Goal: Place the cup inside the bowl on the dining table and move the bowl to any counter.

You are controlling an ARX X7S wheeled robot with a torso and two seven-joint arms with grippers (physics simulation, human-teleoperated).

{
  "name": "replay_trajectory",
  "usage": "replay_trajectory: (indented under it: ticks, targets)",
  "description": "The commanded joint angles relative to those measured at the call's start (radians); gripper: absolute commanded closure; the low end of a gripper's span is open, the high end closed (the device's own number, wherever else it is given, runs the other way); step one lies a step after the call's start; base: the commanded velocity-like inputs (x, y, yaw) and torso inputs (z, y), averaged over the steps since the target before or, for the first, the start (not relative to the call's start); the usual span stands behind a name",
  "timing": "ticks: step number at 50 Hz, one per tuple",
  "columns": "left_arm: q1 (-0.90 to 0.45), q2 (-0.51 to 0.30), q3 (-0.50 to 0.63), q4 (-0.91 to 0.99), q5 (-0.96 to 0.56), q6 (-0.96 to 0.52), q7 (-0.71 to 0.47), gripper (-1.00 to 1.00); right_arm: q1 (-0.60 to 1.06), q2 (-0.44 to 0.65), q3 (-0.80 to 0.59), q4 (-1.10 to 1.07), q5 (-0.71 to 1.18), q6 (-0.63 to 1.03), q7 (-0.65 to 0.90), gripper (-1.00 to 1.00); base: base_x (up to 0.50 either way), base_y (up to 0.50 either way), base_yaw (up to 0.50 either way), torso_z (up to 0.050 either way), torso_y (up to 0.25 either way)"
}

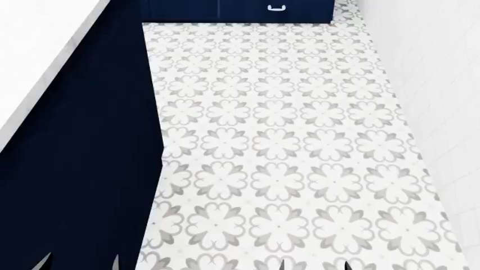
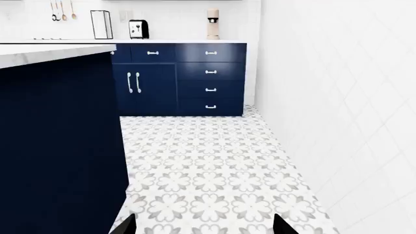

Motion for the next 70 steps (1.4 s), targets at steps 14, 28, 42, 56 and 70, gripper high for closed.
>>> replay_trajectory:
  ticks: [14,28,42,56,70]
  targets:
    - [0.003,-0.053,0.055,0.003,-0.059,0.0,-0.061,-1.0,-0.001,0.051,-0.058,-0.001,0.061,-0.017,0.054,-1.0,0.0,0.0,0.0,0.0,0.0]
    - [0.001,-0.074,0.08,0.004,-0.081,-0.002,-0.08,-1.0,-0.001,0.073,-0.084,-0.002,0.075,-0.009,0.08,-1.0,-0.5,0.04,0.0,0.0,0.0]
    - [0.005,-0.087,0.098,0.026,-0.096,-0.001,-0.103,-1.0,0.005,0.088,-0.105,0.011,0.087,-0.018,0.096,-1.0,-0.5,0.03,0.0,0.0,0.0]
    - [0.002,-0.104,0.118,0.017,-0.109,0.006,-0.119,-1.0,0.006,0.106,-0.126,0.005,0.096,-0.017,0.116,-1.0,-0.49,0.21,0.0,0.0,0.0]
    - [0.002,-0.119,0.132,0.018,-0.126,0.009,-0.129,-1.0,0.007,0.12,-0.143,0.003,0.097,-0.021,0.136,-1.0,-0.26,0.46,0.0,0.0,0.0]
